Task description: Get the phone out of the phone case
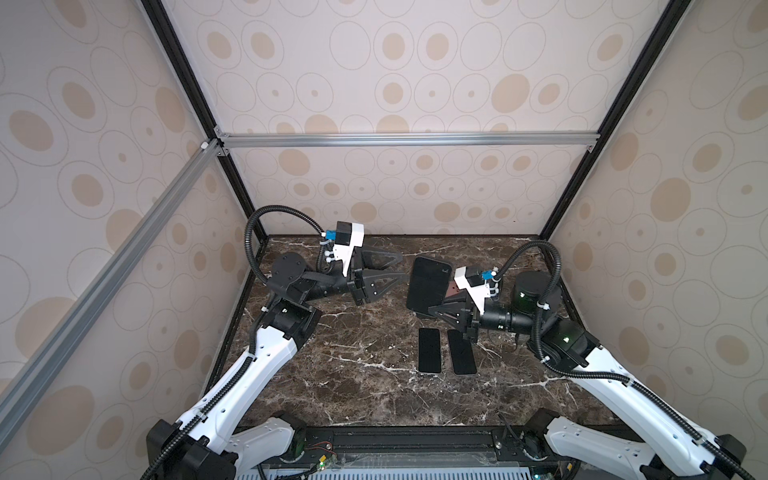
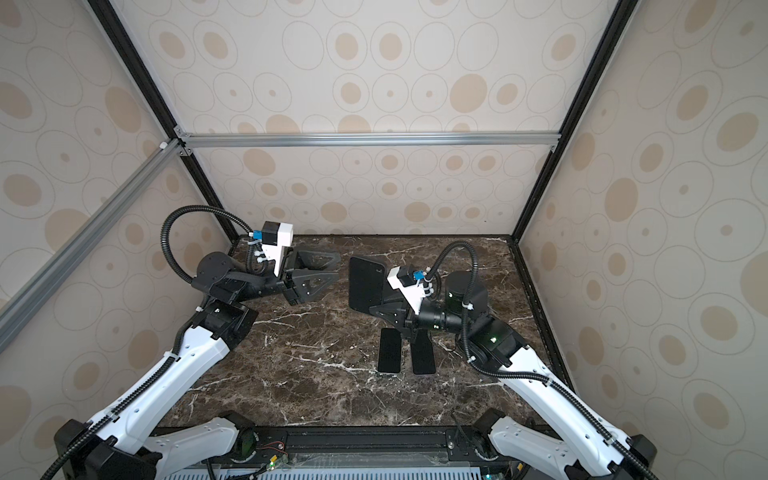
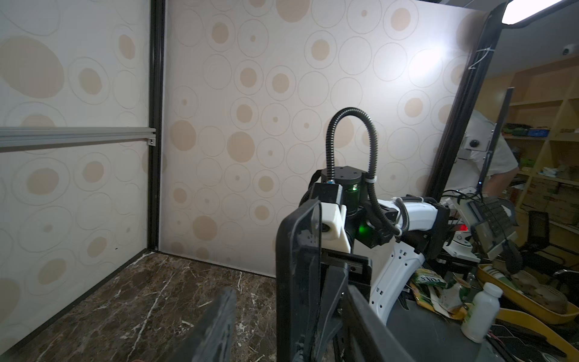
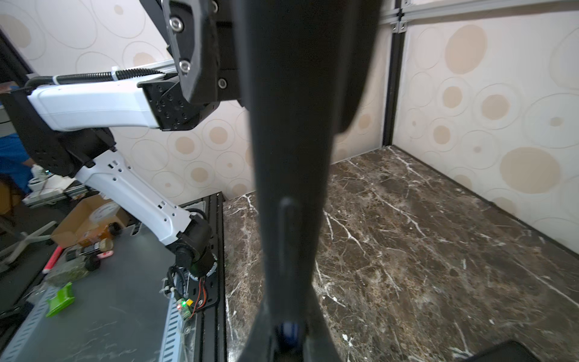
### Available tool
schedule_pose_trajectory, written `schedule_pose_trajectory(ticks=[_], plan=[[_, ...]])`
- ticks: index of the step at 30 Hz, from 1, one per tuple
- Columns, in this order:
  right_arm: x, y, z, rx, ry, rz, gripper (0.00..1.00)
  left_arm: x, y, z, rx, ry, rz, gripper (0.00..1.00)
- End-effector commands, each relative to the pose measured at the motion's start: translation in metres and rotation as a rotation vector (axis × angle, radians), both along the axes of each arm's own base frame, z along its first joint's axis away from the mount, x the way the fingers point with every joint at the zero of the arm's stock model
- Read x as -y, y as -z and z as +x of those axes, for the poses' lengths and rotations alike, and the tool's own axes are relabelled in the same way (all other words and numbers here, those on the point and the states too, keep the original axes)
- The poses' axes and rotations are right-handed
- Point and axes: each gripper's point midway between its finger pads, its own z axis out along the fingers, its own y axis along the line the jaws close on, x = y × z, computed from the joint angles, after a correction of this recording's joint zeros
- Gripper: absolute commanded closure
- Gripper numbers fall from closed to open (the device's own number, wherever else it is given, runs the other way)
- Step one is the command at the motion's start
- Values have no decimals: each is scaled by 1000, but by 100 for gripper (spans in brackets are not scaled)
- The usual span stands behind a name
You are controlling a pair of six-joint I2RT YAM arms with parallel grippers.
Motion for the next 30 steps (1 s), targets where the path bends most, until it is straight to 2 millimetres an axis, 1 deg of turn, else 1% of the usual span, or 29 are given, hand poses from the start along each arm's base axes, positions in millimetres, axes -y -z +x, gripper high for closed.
schedule_pose_trajectory(ticks=[1, 6, 10, 12, 14, 18, 21, 25, 30], plan=[[-9, -30, -12, 94, -126, 59, 100, -4, -25, -29, 72, 134, -16, 48], [-15, -27, -10, 138, -166, 43, 100, -5, -25, -38, 79, 189, -9, 65], [-17, -23, -11, 184, -195, 33, 100, -5, -22, -44, 83, 222, 6, 74], [-17, -21, -10, 192, -204, 20, 100, -5, -20, -47, 81, 242, 15, 74], [-17, -19, -10, 196, -217, 4, 100, -4, -19, -46, 80, 246, 27, 70], [-16, -17, -11, 227, -234, -5, 100, -4, -17, -45, 75, 243, 38, 70], [-17, -13, -12, 260, -256, -18, 100, -3, -17, -46, 77, 253, 49, 75], [-18, -7, -7, 288, -261, -53, 100, -4, -16, -51, 87, 286, 69, 77], [-18, -8, -1, 318, -281, -57, 100, -4, -9, -58, 90, 342, 102, 88]])
